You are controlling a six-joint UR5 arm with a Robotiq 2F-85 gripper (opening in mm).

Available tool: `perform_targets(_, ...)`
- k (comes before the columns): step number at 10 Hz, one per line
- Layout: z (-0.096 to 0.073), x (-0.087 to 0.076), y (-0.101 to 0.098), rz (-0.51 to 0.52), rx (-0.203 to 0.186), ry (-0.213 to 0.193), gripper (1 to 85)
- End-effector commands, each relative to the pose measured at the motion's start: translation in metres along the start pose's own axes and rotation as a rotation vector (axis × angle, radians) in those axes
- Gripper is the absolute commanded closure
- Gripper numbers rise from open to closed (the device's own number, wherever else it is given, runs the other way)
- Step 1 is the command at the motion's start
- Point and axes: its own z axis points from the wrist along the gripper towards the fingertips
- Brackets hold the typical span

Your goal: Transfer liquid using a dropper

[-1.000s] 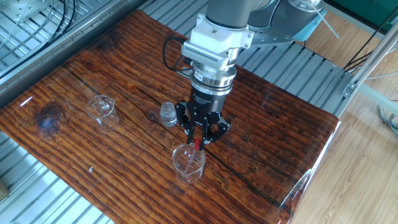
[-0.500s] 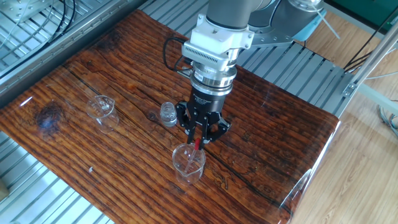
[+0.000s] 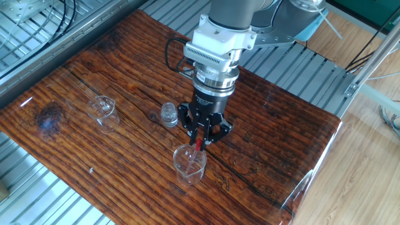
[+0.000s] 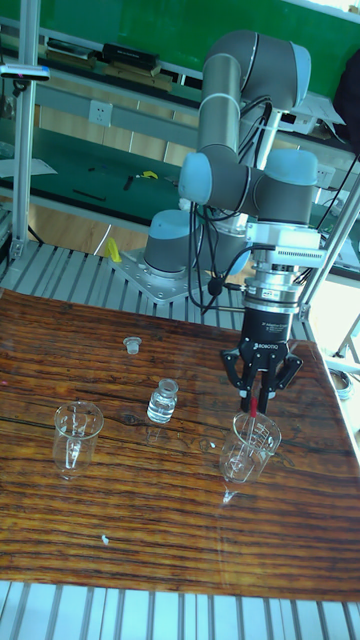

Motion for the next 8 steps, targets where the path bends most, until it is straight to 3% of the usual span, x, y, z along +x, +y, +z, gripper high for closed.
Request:
perform_targets(1,-0.0005,-0.0016,0.001,0.016,-0.003,-0.002,55.7)
perform_targets(8,-0.0001,-0.0008,0.0001,0.032,0.005,0.0,63.7)
